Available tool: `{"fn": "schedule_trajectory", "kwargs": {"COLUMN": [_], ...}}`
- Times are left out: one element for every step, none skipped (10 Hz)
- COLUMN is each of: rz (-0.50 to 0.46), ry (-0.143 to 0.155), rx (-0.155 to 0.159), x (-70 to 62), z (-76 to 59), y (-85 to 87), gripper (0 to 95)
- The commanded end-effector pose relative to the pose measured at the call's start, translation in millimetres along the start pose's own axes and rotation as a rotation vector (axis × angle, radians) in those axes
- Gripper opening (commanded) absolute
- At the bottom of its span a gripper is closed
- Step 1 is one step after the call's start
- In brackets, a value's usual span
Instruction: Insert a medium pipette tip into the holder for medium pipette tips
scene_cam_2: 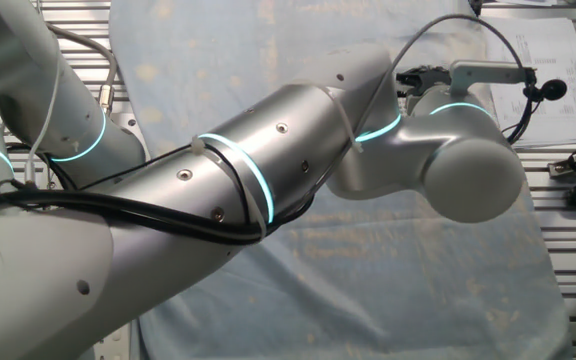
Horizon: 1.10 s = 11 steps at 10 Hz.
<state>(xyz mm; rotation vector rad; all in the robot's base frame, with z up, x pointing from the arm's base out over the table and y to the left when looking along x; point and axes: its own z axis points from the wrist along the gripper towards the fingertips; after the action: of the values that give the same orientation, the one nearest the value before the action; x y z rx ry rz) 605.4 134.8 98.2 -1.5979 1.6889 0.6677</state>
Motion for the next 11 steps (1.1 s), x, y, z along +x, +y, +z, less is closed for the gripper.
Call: {"fn": "schedule_trajectory", "kwargs": {"rz": [-0.004,-0.004,-0.005,-0.009,-0.011,-0.015,-0.016,-0.018,-0.021,-0.023,-0.027], "ry": [-0.001,-0.001,-0.003,-0.003,-0.005,-0.014,-0.019,-0.019,-0.017,-0.016,-0.016], "rx": [-0.001,0.000,0.002,0.002,0.003,0.004,0.005,0.005,0.004,0.004,0.004], "x": [1.1,2.4,3.1,3.7,4.2,5.6,6.9,8.3,9.6,10.3,11.5], "z": [-1.3,-1.9,-2.1,-2.5,-2.9,-4.1,-5.9,-9.2,-11.8,-13.0,-15.1], "y": [1.8,3.1,3.8,4.3,4.7,5.8,6.3,6.4,6.5,6.6,7.1], "gripper": [0.0,0.0,0.0,0.0,0.0,0.0,0.0,0.0,0.0,0.0,19.0]}}
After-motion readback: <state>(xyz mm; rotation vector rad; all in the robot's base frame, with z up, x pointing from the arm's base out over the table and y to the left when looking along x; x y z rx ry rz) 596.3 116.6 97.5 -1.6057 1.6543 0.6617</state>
